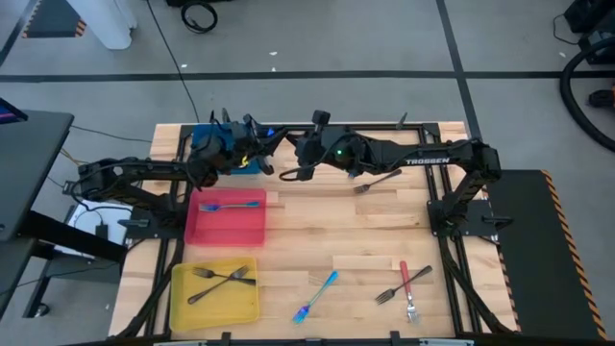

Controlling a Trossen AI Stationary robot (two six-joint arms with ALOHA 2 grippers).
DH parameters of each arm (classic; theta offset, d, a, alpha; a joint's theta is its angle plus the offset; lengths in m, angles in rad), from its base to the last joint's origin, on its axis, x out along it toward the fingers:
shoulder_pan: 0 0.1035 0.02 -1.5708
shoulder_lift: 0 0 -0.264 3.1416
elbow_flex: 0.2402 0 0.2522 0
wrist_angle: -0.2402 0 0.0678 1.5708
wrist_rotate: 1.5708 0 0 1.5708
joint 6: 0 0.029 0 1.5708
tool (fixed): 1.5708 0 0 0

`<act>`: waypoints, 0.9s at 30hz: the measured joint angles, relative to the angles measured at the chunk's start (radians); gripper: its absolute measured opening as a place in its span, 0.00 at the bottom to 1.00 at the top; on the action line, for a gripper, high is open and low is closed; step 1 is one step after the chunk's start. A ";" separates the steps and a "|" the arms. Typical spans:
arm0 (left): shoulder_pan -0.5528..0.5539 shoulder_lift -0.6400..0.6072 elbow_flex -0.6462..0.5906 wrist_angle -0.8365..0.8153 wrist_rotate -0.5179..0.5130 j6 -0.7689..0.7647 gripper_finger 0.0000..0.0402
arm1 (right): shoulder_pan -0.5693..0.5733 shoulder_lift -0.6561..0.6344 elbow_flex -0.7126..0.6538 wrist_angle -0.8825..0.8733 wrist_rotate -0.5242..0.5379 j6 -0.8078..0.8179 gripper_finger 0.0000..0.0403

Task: Sort silverware by color (type)
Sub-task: Put the blue fork into the pink bin

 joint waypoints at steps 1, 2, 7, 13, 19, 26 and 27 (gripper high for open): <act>0.000 0.000 0.000 -0.004 0.000 0.009 0.15 | -0.001 0.000 0.000 -0.001 0.000 0.003 0.04; 0.000 0.000 0.000 -0.008 0.000 0.011 0.12 | -0.001 0.000 0.000 -0.006 0.001 0.006 0.04; -0.001 0.000 0.000 -0.016 0.009 0.033 0.02 | -0.003 0.000 0.000 -0.016 0.001 0.007 0.05; -0.001 0.000 0.000 -0.028 0.008 0.067 0.01 | -0.003 0.000 0.000 -0.017 0.001 0.007 0.08; 0.002 -0.018 0.000 -0.067 -0.009 0.124 0.00 | -0.002 -0.002 0.001 -0.016 0.006 0.011 0.13; 0.001 -0.074 -0.001 -0.183 -0.002 0.154 0.00 | 0.000 -0.003 0.001 -0.028 0.083 0.016 0.17; 0.001 -0.091 -0.001 -0.221 -0.002 0.164 0.00 | 0.001 -0.003 0.000 -0.030 0.117 0.016 0.17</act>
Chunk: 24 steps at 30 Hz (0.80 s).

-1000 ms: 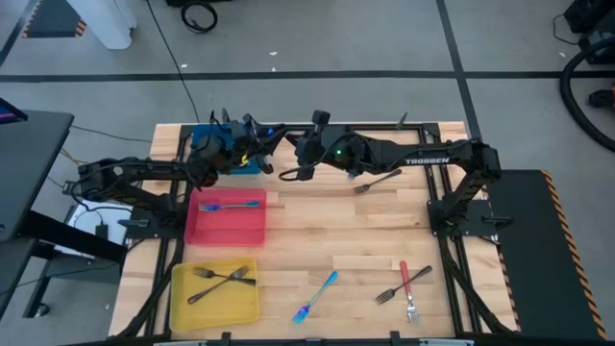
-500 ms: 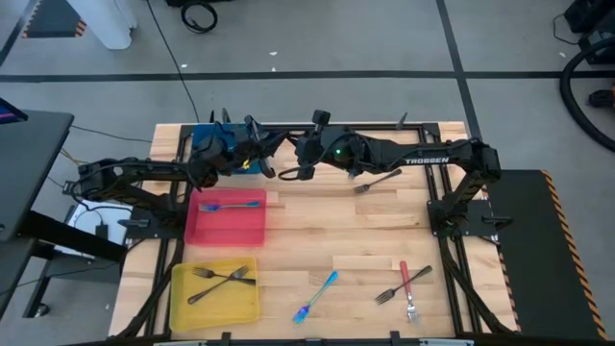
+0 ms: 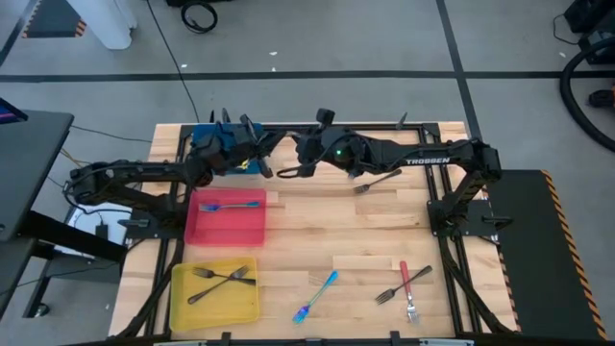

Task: Sort silverware by color (type)
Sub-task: Put the blue fork into the pink bin

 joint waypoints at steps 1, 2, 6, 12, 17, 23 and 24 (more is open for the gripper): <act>0.001 -0.022 0.000 -0.047 -0.001 0.006 0.00 | 0.001 0.000 0.000 0.000 0.041 0.000 0.18; 0.001 -0.044 0.000 -0.093 -0.001 0.009 0.00 | 0.004 0.000 0.000 0.000 0.087 0.000 0.18; -0.003 -0.151 0.000 -0.347 0.001 0.011 0.00 | 0.008 -0.001 0.000 -0.035 0.234 -0.014 0.18; -0.061 -0.322 0.000 -0.720 0.002 0.008 0.00 | 0.008 -0.001 0.000 -0.141 0.275 -0.023 0.18; -0.126 -0.455 0.002 -0.979 0.004 -0.054 0.00 | 0.007 -0.001 0.000 -0.182 0.282 0.017 0.18; -0.177 -0.571 0.024 -1.376 0.005 -0.156 0.00 | 0.006 -0.001 0.000 -0.211 0.282 0.032 0.18; -0.186 -0.577 0.023 -1.414 0.004 -0.183 0.00 | 0.005 -0.001 0.000 -0.211 0.281 0.042 0.18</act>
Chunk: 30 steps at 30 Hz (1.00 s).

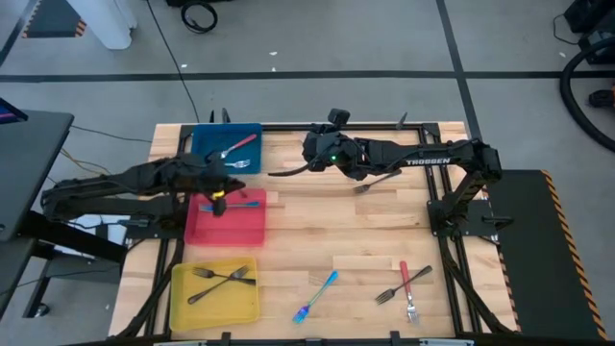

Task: Sort silverware by color (type)
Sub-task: Put the blue fork into the pink bin

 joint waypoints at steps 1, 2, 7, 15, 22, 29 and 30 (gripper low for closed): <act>-0.010 -0.002 0.000 -0.033 -0.001 -0.025 0.00 | 0.000 0.000 0.000 0.000 -0.001 0.013 0.18; -0.021 -0.002 -0.001 -0.064 0.000 -0.040 0.00 | -0.002 0.000 0.000 0.000 -0.001 0.025 0.18; -0.069 0.000 -0.002 -0.081 0.000 -0.059 0.00 | -0.014 0.000 0.000 -0.001 -0.006 0.032 0.18; -0.103 0.019 -0.002 -0.091 -0.010 -0.064 0.00 | -0.038 0.000 0.000 -0.017 -0.009 0.042 0.18; -0.103 0.072 -0.003 -0.030 -0.038 -0.109 0.00 | -0.055 0.000 0.000 -0.076 -0.014 0.095 0.18; -0.108 0.080 -0.053 0.041 -0.039 -0.171 0.00 | -0.060 0.000 0.000 -0.118 -0.039 0.121 0.18; -0.110 0.081 -0.053 0.002 -0.042 -0.196 0.00 | -0.060 0.000 0.000 -0.129 -0.039 0.126 0.18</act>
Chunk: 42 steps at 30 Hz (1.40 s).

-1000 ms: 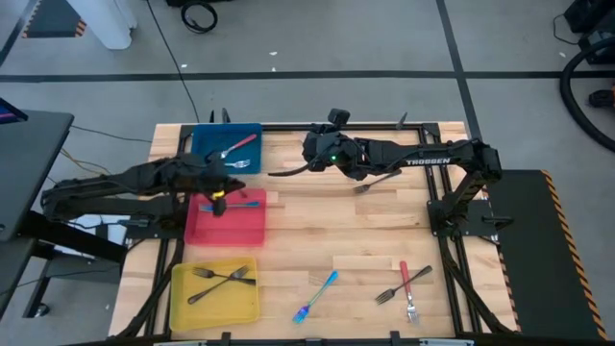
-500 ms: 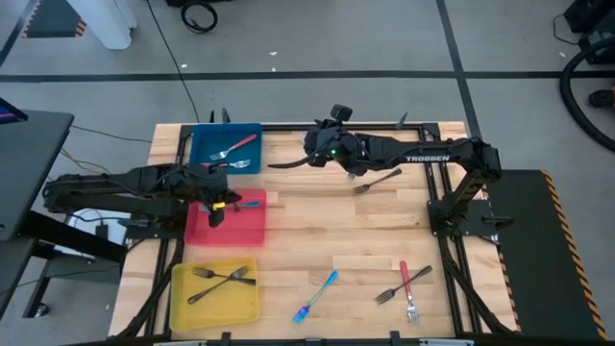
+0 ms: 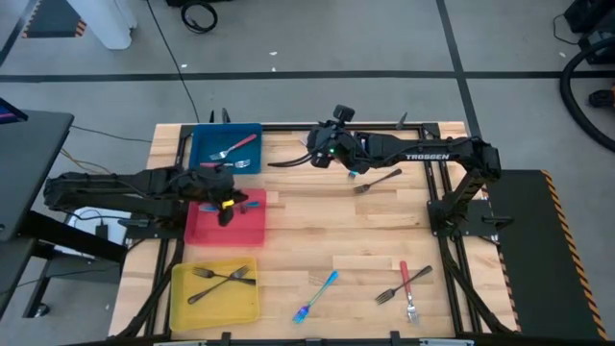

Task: Sort silverware by color (type)
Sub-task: Put the blue fork into the pink bin, then put the black fork into the yellow bin

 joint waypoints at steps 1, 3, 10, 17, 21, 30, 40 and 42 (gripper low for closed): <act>-0.003 0.000 -0.001 -0.031 -0.006 -0.020 0.00 | 0.000 0.000 0.000 -0.007 0.000 0.008 0.18; -0.006 0.000 -0.001 -0.073 -0.012 -0.044 0.00 | -0.002 0.000 0.000 -0.017 -0.002 0.018 0.18; -0.007 0.006 -0.001 -0.290 -0.013 -0.124 0.00 | -0.002 0.000 0.000 -0.020 -0.035 0.019 0.18; -0.007 0.039 -0.001 -0.421 -0.014 -0.174 0.03 | -0.002 0.000 0.000 -0.019 -0.046 0.019 0.18; -0.007 0.068 -0.001 -0.400 -0.014 -0.173 0.05 | -0.002 0.000 0.000 -0.018 -0.046 0.020 0.18; -0.008 0.151 -0.001 -0.388 0.010 -0.174 0.17 | -0.002 0.000 0.000 -0.017 -0.045 0.019 0.18; -0.007 0.159 -0.001 -0.155 0.012 -0.146 0.26 | -0.021 0.000 0.000 -0.019 -0.054 0.015 0.18; -0.007 0.159 -0.001 -0.085 0.012 -0.107 0.26 | -0.041 0.000 0.000 -0.019 -0.085 0.015 0.18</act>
